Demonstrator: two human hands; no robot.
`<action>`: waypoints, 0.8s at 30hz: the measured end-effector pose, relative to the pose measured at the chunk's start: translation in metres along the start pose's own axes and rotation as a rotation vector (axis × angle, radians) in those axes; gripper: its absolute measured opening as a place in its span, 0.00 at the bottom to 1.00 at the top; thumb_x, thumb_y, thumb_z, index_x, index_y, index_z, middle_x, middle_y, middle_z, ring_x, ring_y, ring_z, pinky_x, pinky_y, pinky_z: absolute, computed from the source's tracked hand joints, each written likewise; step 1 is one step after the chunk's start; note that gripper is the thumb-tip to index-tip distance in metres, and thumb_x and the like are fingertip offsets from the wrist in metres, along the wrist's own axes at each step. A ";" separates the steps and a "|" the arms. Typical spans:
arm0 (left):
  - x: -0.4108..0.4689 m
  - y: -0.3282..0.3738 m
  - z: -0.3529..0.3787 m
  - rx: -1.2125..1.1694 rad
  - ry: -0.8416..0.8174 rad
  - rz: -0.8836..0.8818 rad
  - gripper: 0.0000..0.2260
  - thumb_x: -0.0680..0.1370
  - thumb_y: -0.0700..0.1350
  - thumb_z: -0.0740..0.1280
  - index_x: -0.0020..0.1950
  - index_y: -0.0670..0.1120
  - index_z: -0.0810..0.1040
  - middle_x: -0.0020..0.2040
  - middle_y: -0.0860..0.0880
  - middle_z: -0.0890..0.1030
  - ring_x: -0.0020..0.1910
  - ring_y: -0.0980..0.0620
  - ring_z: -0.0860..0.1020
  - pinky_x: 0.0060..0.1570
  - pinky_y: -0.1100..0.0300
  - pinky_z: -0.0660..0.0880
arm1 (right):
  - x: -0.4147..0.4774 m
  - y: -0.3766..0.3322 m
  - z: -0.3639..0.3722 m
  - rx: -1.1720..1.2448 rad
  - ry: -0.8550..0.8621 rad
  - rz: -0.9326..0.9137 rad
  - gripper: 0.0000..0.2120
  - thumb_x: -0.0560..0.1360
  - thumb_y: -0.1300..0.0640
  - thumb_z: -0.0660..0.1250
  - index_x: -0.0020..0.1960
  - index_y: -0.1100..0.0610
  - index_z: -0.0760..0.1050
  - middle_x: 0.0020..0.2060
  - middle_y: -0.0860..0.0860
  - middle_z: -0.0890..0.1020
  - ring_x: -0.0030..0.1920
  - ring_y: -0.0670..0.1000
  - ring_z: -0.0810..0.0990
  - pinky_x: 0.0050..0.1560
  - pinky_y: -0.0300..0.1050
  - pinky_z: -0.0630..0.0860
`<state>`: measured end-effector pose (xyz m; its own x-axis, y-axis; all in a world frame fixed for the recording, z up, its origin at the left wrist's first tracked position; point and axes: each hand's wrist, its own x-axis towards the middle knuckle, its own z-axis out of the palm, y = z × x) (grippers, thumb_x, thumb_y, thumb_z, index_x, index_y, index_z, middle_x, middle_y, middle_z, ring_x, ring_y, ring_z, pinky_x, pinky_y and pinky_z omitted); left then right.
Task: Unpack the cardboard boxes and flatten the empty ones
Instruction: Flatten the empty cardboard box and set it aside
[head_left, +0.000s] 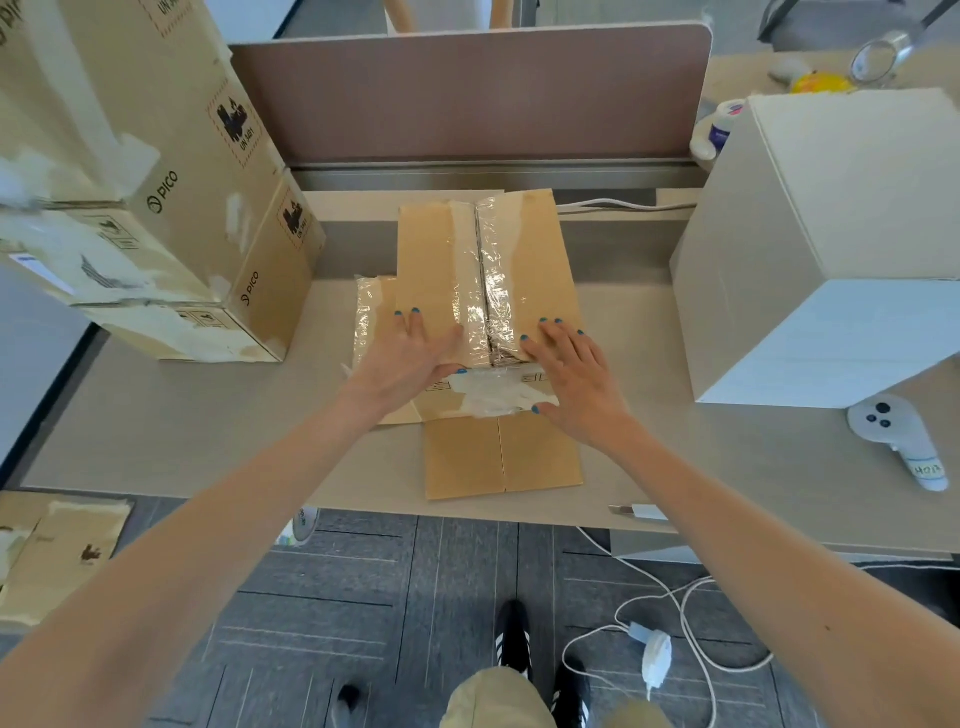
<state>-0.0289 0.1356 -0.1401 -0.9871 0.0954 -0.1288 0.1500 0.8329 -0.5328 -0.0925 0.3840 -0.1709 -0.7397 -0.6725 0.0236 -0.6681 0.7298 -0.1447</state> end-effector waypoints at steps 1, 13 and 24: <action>0.002 -0.001 0.002 0.045 0.020 0.023 0.22 0.80 0.64 0.57 0.65 0.50 0.71 0.50 0.33 0.82 0.44 0.38 0.83 0.39 0.53 0.78 | 0.000 0.001 0.000 -0.001 -0.012 -0.003 0.42 0.69 0.48 0.75 0.76 0.50 0.57 0.77 0.54 0.55 0.77 0.54 0.50 0.75 0.49 0.45; -0.025 -0.012 -0.023 -0.457 0.501 -0.114 0.08 0.79 0.38 0.64 0.52 0.43 0.64 0.28 0.50 0.66 0.17 0.51 0.66 0.15 0.63 0.60 | 0.001 0.000 0.002 0.040 -0.017 0.021 0.33 0.74 0.42 0.66 0.75 0.49 0.59 0.77 0.52 0.54 0.77 0.53 0.48 0.76 0.48 0.43; -0.050 -0.031 -0.023 -0.237 0.332 -0.497 0.10 0.71 0.37 0.69 0.52 0.44 0.82 0.73 0.44 0.71 0.74 0.43 0.65 0.76 0.40 0.48 | 0.070 -0.049 -0.025 0.060 -0.097 0.478 0.44 0.71 0.29 0.58 0.74 0.57 0.55 0.74 0.59 0.55 0.75 0.63 0.49 0.68 0.72 0.49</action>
<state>0.0149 0.1172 -0.0975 -0.9063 -0.2007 0.3718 -0.3086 0.9155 -0.2581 -0.1138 0.3043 -0.1379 -0.9495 -0.2747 -0.1513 -0.2481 0.9531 -0.1733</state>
